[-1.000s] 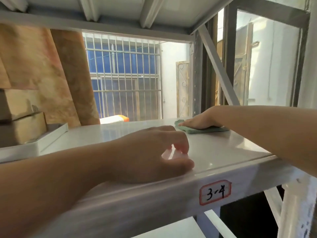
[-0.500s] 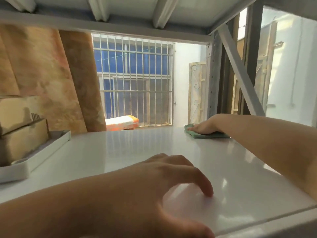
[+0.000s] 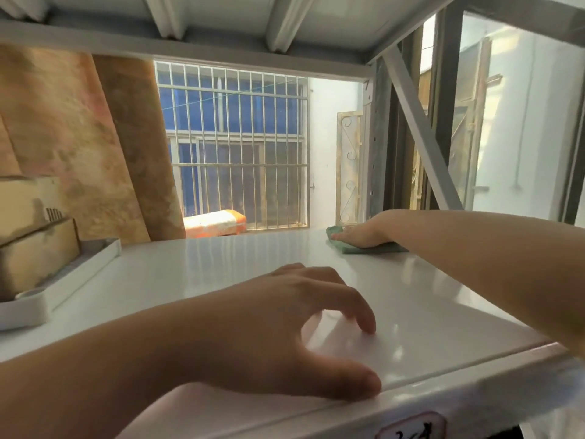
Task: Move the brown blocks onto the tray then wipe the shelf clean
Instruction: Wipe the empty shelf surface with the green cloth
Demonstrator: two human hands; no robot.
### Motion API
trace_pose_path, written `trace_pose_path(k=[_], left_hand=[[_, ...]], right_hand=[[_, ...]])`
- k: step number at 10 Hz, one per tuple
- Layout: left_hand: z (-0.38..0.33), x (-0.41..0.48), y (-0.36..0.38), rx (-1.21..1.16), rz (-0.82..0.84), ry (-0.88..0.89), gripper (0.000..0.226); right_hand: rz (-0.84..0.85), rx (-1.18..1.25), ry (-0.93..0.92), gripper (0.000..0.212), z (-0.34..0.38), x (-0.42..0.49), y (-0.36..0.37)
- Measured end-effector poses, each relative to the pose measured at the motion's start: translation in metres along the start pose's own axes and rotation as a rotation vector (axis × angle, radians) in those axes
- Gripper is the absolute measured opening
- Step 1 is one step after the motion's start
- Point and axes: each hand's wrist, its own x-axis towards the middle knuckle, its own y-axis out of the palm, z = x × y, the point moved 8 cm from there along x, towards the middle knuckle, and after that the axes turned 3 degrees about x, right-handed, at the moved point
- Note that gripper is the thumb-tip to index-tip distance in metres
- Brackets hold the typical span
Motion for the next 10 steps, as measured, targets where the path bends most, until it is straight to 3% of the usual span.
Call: trace_pose_path(k=[3,4,6,7,8,9,10], left_hand=[[0.005,0.001,0.001,-0.051,0.005,-0.066,0.035],[0.003,-0.006,0.000,0.018,-0.031,-0.042,0.045],[-0.007,-0.010,-0.005,0.128,-0.080,-0.019,0.058],[-0.017,-0.016,-0.009,0.116,-0.065,-0.023,0.050],[-0.023,-0.028,-0.014,0.151,-0.087,-0.030,0.034],[-0.023,-0.051,-0.012,0.236,-0.116,-0.021,0.035],[-0.012,-0.083,-0.017,0.274,-0.152,-0.065,0.036]], right_hand=[[0.036,0.067,-0.158,0.068,-0.011,-0.102,0.016],[0.106,0.069,-0.148,0.073,-0.019,-0.144,0.026],[0.081,0.139,-0.174,0.063,-0.035,-0.213,0.031],[0.099,0.190,-0.171,0.071,-0.040,-0.226,0.037],[0.105,0.218,-0.177,0.096,-0.034,-0.234,0.041],[0.121,0.177,-0.185,0.112,-0.025,-0.235,0.043],[0.147,0.144,-0.182,0.084,0.011,-0.249,0.056]])
